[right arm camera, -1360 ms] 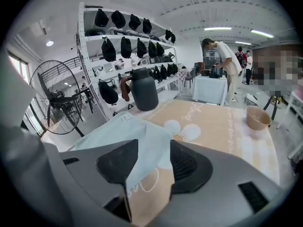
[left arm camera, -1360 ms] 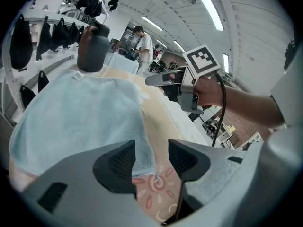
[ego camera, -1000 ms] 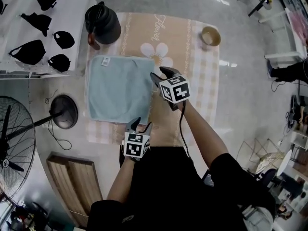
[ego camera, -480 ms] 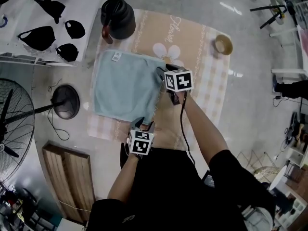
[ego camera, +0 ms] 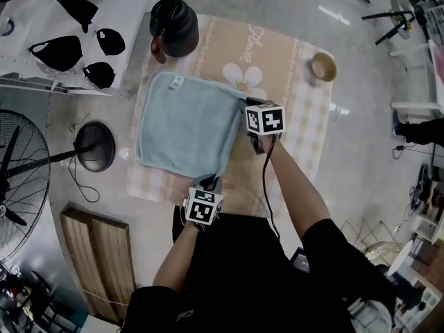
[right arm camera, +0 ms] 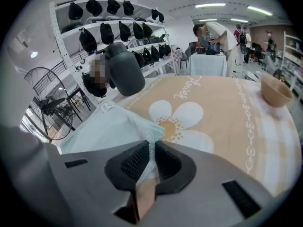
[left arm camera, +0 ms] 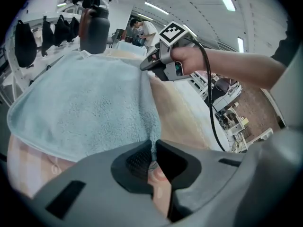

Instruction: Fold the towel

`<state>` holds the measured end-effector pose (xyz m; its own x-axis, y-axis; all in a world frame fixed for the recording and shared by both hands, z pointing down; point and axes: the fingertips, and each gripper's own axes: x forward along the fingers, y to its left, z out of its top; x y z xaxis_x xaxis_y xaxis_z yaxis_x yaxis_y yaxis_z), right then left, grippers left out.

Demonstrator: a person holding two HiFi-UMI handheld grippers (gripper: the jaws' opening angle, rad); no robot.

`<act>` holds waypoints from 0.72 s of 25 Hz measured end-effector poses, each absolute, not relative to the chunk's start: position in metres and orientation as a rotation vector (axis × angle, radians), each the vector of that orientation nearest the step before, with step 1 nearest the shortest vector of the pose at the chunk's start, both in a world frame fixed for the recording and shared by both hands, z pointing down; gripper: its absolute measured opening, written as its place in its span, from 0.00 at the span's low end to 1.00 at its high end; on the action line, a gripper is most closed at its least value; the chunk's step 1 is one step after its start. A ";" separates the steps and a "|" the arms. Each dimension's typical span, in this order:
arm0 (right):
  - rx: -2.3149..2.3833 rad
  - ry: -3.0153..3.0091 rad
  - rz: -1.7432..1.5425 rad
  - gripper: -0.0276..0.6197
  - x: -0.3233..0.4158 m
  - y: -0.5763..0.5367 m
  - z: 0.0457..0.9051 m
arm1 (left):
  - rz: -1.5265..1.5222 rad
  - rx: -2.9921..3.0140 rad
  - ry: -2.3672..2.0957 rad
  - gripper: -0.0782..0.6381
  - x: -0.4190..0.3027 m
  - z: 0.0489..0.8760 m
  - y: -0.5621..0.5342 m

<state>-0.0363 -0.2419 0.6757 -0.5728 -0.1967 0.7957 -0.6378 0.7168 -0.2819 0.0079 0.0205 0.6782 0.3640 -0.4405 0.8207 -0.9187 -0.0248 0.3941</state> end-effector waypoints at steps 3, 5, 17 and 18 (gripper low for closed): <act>0.645 -2.131 0.724 0.10 -0.024 -0.242 0.672 | 0.583 1.653 -1.195 0.15 0.018 0.673 0.022; 0.657 -2.134 0.731 0.10 -0.017 -0.243 0.667 | 0.558 1.664 -1.181 0.15 0.023 0.669 0.021; 0.681 -2.160 0.714 0.09 -0.037 -0.242 0.631 | 0.435 1.670 -1.241 0.15 -0.015 0.634 0.023; 0.686 -2.157 0.704 0.09 -0.042 -0.242 0.626 | 0.422 1.669 -1.250 0.15 -0.021 0.630 0.023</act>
<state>-0.0420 -0.2423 0.6264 -0.5734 -0.2451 0.7817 -0.6590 0.7049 -0.2624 -0.0209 0.0234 0.6304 0.4124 -0.5360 0.7366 -0.8727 -0.0004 0.4883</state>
